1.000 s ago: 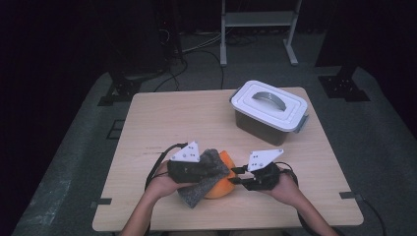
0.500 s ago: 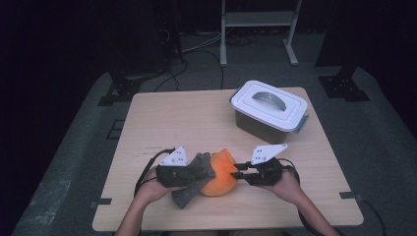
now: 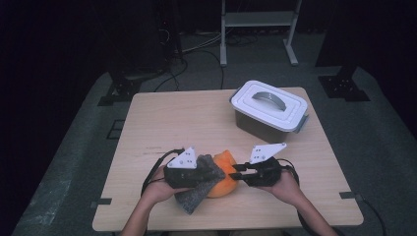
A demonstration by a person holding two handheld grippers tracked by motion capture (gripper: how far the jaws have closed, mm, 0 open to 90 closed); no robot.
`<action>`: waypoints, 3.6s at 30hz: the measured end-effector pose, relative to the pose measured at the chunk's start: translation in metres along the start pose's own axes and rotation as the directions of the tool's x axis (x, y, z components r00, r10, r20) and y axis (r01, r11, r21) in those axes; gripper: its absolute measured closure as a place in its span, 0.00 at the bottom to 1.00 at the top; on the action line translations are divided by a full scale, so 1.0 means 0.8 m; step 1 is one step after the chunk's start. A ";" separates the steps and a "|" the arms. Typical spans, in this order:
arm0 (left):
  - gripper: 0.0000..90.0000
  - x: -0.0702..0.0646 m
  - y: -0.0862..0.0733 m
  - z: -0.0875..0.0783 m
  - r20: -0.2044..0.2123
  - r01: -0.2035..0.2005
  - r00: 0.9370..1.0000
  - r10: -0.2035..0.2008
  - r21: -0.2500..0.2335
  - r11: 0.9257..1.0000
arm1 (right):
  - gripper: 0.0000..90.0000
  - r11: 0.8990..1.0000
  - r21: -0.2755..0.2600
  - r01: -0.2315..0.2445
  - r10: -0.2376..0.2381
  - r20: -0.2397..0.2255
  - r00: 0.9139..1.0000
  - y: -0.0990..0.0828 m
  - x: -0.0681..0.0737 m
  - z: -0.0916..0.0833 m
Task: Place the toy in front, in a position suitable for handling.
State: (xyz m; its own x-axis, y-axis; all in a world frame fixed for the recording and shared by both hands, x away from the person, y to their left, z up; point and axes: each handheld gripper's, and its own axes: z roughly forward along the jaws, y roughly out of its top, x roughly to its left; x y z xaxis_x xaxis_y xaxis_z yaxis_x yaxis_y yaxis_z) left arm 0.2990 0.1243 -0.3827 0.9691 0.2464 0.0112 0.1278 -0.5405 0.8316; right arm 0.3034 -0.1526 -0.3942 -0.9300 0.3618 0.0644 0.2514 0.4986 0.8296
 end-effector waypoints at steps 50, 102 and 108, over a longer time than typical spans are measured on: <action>0.86 0.012 0.026 0.007 0.033 0.000 0.999 0.001 -0.008 1.000 | 0.76 0.986 0.039 0.165 -0.162 -0.060 0.985 0.001 0.019 0.010; 0.86 0.040 -0.017 0.013 0.013 0.109 0.994 -0.110 0.063 0.992 | 0.60 0.985 0.111 0.135 -0.111 -0.199 0.974 -0.030 -0.015 -0.005; 0.86 0.031 -0.017 0.018 0.038 0.077 0.996 -0.079 0.052 0.996 | 0.42 0.989 0.093 0.110 -0.090 -0.202 0.975 -0.026 -0.020 -0.018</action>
State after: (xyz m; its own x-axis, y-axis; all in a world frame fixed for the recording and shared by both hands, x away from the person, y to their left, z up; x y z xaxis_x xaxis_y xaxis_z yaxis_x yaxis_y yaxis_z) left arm 0.3244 0.1260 -0.4017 0.9634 0.2571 -0.0755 0.2125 -0.5615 0.7997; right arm 0.3090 -0.1799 -0.4049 -0.9838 0.1486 0.1007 0.1711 0.6068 0.7762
